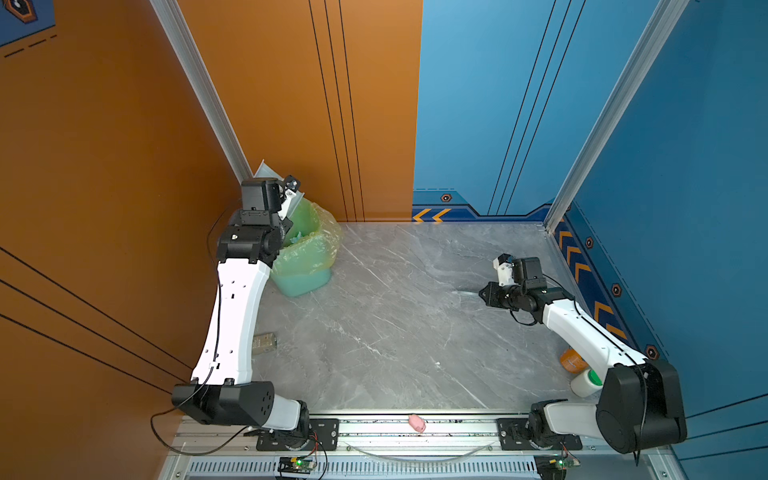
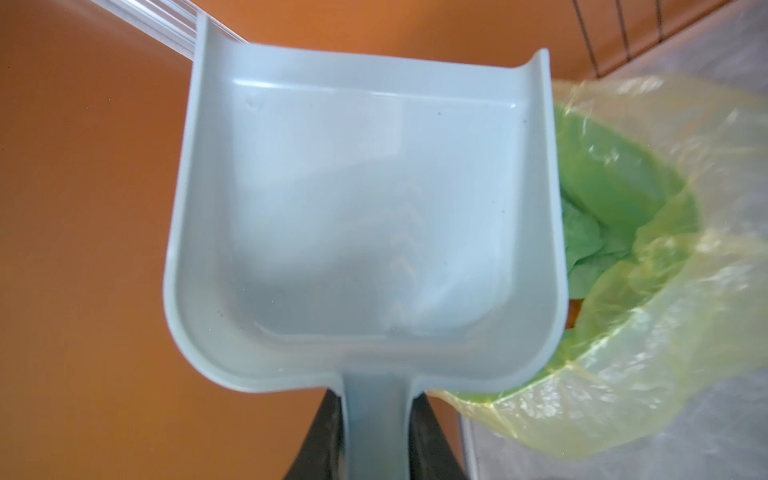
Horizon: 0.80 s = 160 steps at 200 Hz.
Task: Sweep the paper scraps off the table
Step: 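Lower the dustpan while the right gripper moves the brush to the bright blue scrap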
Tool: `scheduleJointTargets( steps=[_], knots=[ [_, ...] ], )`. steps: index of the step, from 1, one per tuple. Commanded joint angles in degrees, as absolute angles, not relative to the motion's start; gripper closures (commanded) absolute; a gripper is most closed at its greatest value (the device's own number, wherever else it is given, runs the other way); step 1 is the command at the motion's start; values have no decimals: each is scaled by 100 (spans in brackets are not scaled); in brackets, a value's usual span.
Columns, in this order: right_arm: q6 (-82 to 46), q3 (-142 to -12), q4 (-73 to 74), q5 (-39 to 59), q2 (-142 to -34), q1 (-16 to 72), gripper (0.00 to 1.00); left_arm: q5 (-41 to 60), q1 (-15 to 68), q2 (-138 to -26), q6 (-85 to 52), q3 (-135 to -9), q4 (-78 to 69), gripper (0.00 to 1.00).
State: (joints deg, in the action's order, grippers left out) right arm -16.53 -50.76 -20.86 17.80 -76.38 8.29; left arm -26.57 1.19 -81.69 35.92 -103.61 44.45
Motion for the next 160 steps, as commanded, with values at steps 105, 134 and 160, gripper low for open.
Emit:
scheduleJointTargets(
  steps=[105,134,160],
  knots=[
    [-1784,-6015,-2107,1344,-7881,119,100,-475,1400,-7269,1311,-8659,2474,100],
    [-1844,-6113,-2090,1306,-7943,-21,100,-408,1889,-7264,1136,-7954,1845,100],
    [-1906,-6157,-2028,1103,-7982,-112,100,-431,2232,-7432,1002,-7736,1775,100]
  ],
)
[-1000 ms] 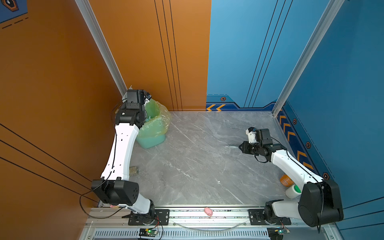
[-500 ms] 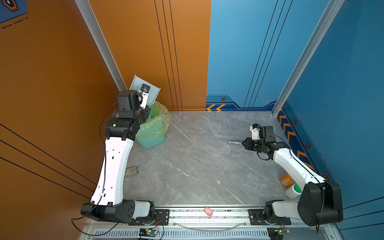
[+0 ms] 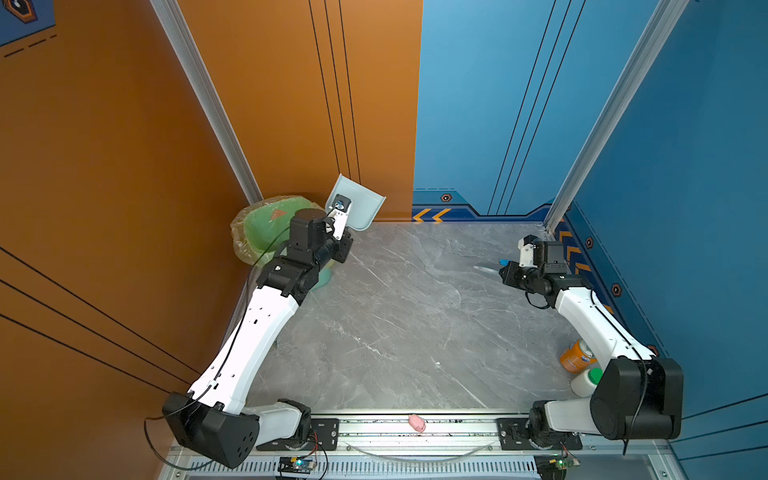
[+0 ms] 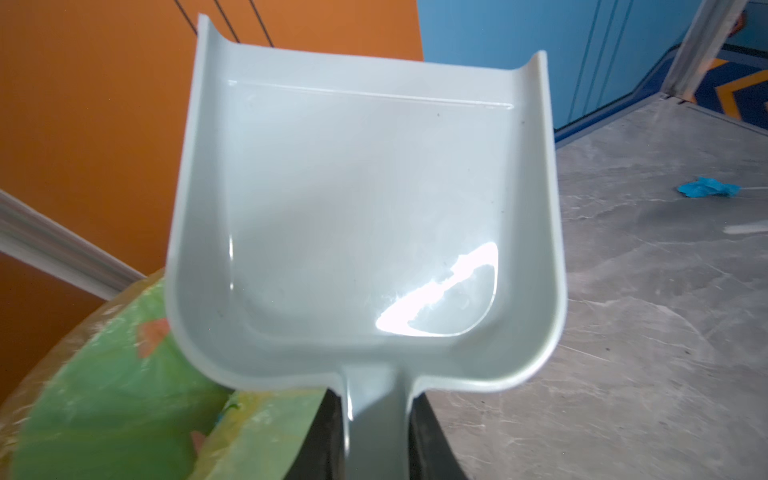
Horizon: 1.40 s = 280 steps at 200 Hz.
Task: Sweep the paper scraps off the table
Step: 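Lower the dustpan while the right gripper moves the brush to the bright blue scrap, then sweep the bright blue scrap into the dustpan with the right gripper's brush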
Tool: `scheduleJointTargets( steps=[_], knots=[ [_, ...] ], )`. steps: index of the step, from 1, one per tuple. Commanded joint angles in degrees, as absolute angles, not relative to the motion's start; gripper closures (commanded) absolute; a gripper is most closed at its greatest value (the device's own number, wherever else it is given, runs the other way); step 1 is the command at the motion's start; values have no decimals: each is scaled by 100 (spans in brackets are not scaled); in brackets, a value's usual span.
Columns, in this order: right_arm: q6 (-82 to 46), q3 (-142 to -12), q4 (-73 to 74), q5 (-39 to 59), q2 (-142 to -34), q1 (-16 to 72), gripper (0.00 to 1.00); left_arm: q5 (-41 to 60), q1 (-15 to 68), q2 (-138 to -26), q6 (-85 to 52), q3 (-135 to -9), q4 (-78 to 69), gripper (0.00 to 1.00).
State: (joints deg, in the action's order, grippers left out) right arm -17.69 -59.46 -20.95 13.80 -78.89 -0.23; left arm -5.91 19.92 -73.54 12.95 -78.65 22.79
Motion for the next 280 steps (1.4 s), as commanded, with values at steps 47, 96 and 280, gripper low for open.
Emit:
scheduleJointTargets(
  steps=[47,96,280],
  knots=[
    [-2014,-6239,-2011,465,-8137,-202,100,-201,2834,-7852,910,-7539,1749,100],
    [-2068,-6481,-2060,-42,-8404,-285,100,-27,3184,-8317,294,-7202,1478,100],
    [-3419,-7802,-2400,-1364,-10047,-492,100,861,3966,-9949,-689,-6709,825,100]
  ],
)
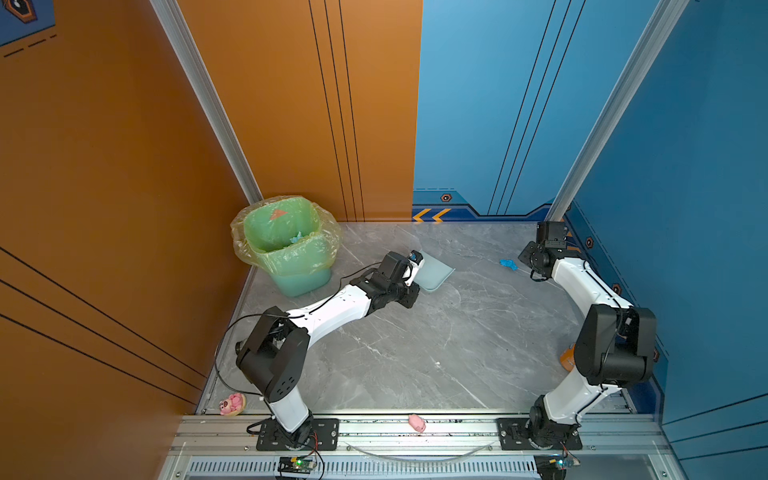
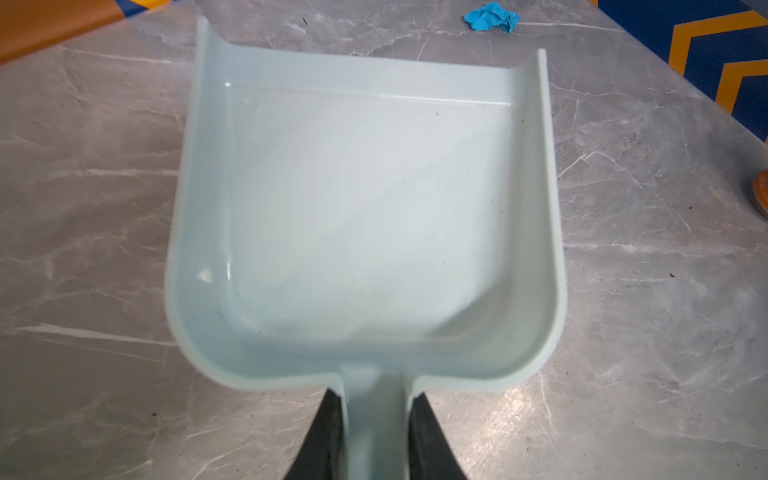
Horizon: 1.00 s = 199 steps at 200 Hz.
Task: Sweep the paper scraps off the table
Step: 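Sweep the bright blue scrap into the dustpan with the right gripper's brush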
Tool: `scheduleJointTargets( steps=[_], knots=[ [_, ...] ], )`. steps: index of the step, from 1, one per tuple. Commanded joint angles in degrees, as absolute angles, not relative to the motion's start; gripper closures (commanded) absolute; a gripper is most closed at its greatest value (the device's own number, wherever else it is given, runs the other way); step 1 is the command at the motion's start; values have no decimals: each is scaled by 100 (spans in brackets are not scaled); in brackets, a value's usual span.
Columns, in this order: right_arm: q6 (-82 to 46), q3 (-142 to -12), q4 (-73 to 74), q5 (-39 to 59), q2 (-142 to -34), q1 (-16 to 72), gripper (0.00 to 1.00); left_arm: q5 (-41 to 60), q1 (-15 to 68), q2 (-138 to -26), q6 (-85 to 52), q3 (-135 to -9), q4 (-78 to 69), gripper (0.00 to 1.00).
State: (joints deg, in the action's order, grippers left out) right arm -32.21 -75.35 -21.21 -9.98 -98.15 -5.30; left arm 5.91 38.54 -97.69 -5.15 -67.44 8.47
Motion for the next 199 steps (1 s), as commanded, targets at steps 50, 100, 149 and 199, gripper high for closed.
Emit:
scheduleJointTargets(
  steps=[50,100,149,199],
  knots=[
    [-3275,-8160,-2590,-1474,-10562,-378,100,873,4109,-10385,-598,-6888,1425,100],
    [-3138,-8206,-2698,-1434,-10797,-267,100,1011,4216,-10661,-524,-6917,1623,100],
    [-3028,-8048,-2766,-1294,-10861,-107,100,1044,4267,-10809,-597,-6930,1683,100],
    [-3014,-7627,-2914,-1052,-10687,295,100,977,4273,-10918,-571,-7026,1795,100]
  ],
)
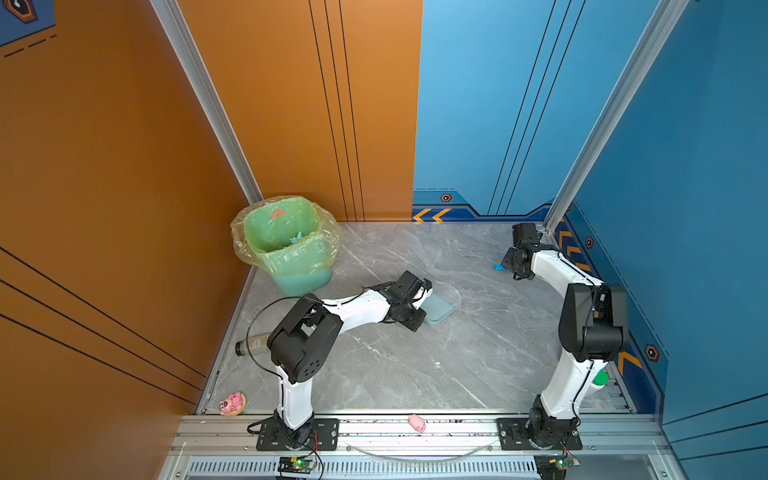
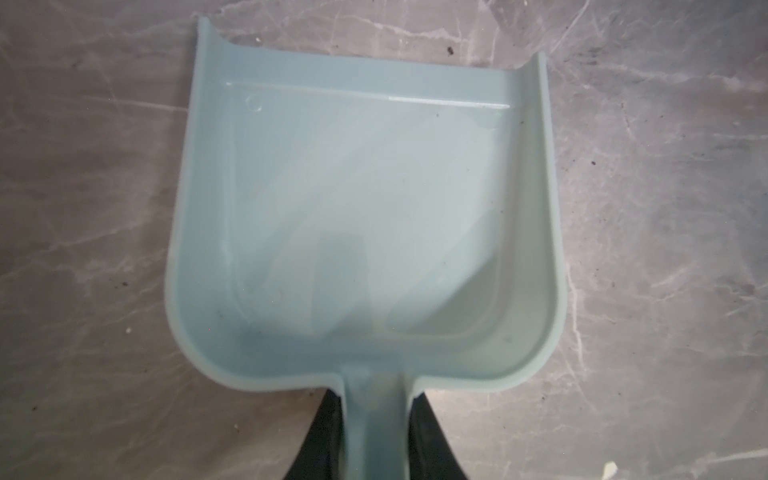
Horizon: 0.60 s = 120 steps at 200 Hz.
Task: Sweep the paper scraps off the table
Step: 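Sweep the bright blue scrap into the dustpan with the right gripper's brush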
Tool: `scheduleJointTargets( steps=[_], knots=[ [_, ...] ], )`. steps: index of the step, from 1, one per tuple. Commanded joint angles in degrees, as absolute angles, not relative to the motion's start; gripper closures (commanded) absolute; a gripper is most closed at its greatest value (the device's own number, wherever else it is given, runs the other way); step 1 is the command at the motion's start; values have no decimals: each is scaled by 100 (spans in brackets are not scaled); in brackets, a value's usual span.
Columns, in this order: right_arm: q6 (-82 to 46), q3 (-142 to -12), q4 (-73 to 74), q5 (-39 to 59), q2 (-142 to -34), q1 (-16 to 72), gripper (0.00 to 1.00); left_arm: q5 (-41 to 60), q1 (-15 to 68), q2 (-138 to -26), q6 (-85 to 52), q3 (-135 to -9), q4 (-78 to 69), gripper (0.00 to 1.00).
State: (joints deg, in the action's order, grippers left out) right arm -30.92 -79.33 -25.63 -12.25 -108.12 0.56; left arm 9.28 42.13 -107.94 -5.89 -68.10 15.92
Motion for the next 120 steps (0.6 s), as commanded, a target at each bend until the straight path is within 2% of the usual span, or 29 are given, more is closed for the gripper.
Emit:
scheduleJointTargets(
  steps=[1,82,120],
  knots=[
    [-3014,-7619,-2911,-1045,-10670,310,100,972,4272,-10926,-567,-7033,1799,100],
    [-3140,-6567,-3143,-5,-9473,1635,100,945,4284,-11117,-522,-7168,2013,100],
    [-2881,-6419,-3087,611,-8950,1710,100,977,4298,-11176,-571,-7191,2013,100]
  ],
)
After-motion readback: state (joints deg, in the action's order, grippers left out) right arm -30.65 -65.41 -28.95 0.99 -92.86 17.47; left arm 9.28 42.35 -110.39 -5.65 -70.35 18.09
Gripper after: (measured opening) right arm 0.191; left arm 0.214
